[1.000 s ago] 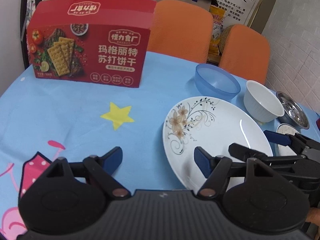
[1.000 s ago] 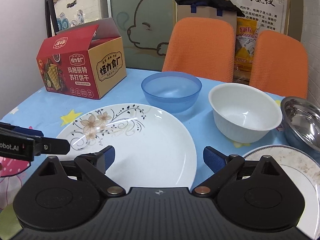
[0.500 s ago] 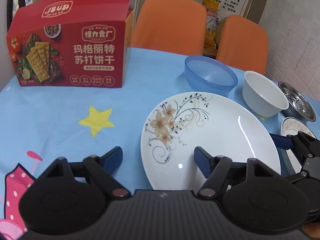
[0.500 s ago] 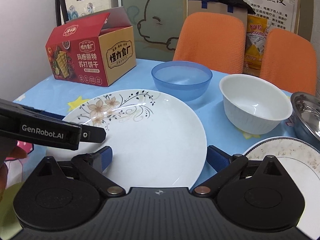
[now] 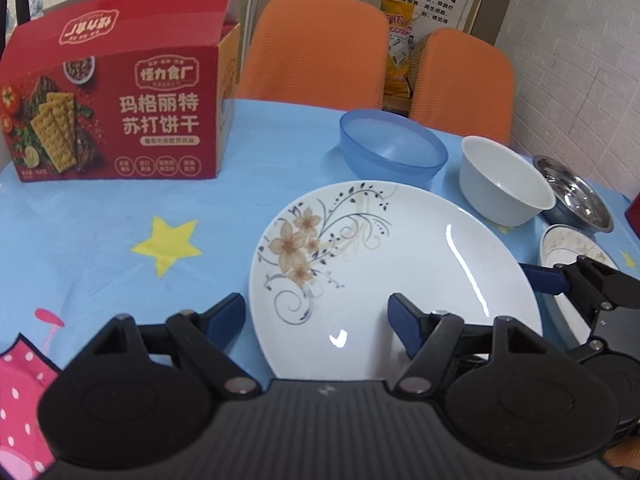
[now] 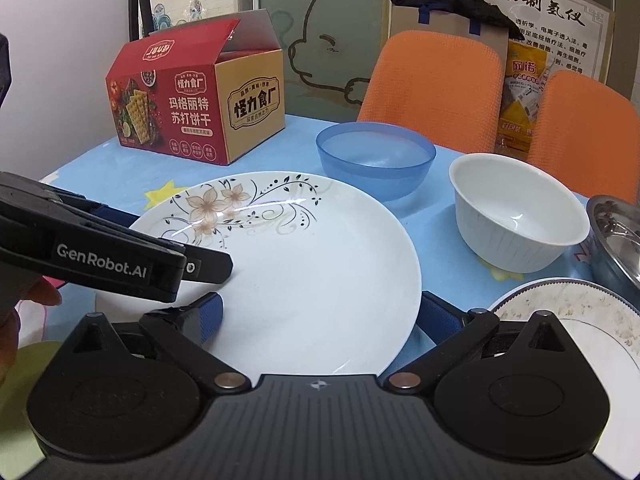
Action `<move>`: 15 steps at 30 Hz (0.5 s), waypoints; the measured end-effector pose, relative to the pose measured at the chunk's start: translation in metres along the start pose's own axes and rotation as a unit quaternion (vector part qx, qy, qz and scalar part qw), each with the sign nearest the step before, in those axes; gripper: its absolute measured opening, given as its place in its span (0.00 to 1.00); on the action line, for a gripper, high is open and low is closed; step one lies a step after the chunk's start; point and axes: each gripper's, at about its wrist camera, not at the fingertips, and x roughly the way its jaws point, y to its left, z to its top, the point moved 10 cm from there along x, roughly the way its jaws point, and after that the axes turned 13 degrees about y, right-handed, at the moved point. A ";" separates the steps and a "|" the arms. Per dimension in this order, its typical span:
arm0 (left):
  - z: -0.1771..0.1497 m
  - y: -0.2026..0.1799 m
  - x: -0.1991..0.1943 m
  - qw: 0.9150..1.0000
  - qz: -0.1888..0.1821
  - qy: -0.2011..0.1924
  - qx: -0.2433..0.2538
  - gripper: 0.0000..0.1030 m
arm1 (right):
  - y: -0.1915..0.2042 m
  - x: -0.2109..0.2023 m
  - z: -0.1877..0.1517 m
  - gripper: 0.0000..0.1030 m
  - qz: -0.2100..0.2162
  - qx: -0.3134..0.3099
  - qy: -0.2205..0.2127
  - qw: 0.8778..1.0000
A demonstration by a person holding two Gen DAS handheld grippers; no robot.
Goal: Organize plates and bowls
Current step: 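Grasp the white floral plate rim with the left gripper and lift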
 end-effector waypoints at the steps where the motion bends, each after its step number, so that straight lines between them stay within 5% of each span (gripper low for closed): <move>1: 0.000 -0.002 0.001 1.000 -0.006 0.001 0.002 0.69 | 0.000 0.000 0.000 1.00 0.000 0.000 -0.001 1.000; 7: 0.002 -0.007 0.005 1.000 0.021 -0.012 0.019 0.57 | 0.000 0.003 0.000 1.00 -0.019 -0.006 -0.013 1.000; 15: 0.011 -0.013 -0.012 0.999 0.020 -0.025 0.004 0.56 | -0.006 -0.013 0.009 1.00 -0.025 0.021 -0.033 0.999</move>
